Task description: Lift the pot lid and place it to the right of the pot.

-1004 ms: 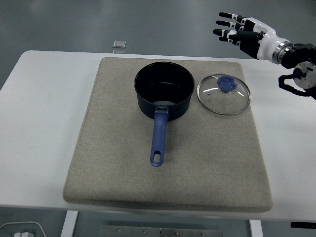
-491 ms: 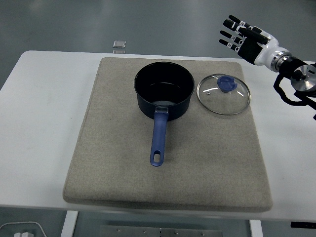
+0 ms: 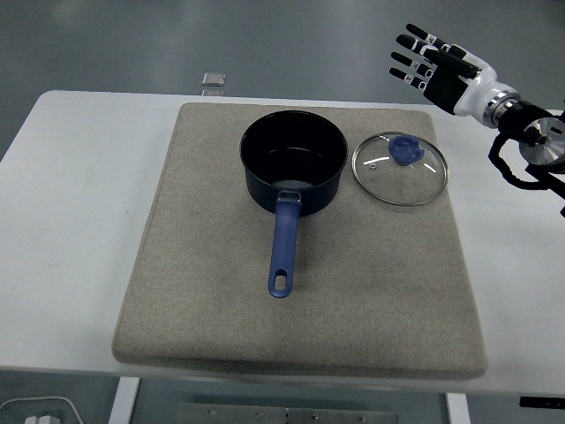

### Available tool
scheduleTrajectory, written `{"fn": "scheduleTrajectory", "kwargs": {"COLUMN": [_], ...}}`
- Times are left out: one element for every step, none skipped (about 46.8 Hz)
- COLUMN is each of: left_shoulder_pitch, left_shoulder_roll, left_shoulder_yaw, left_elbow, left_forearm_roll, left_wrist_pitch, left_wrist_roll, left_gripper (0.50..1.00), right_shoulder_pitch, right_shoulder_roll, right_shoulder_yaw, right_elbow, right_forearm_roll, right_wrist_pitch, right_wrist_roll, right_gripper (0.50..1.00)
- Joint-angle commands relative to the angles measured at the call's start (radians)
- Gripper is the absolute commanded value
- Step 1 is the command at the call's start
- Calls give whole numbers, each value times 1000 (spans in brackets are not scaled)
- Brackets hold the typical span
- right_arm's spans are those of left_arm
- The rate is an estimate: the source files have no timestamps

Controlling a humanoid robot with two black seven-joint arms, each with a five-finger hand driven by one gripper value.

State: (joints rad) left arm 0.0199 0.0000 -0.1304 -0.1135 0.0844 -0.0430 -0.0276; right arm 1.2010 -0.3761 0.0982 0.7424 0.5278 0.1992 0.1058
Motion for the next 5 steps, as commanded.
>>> {"fn": "scheduleTrajectory", "kwargs": {"left_shoulder_pitch": [0, 0, 2, 0, 0], "left_shoulder_roll": [0, 0, 0, 0, 0], "left_shoulder_yaw": [0, 0, 0, 0, 0], "left_elbow": [0, 0, 0, 0, 0], "left_forearm_roll": [0, 0, 0, 0, 0], "left_wrist_pitch": [0, 0, 0, 0, 0], "left_wrist_roll": [0, 1, 1, 0, 0], "left_gripper": [1000, 1000, 1000, 1000, 1000], "right_shoulder_pitch": [-1, -1, -1, -1, -1], "right_shoulder_roll": [2, 2, 2, 2, 2], "right_shoulder_yaw": [0, 0, 0, 1, 3], "right_elbow": [0, 0, 0, 0, 0], "right_forearm_roll": [1, 1, 1, 1, 1], "right_wrist_pitch": [-1, -1, -1, -1, 0], "right_wrist_roll": [0, 2, 2, 2, 2], "right_gripper": [913, 913, 913, 913, 913]}}
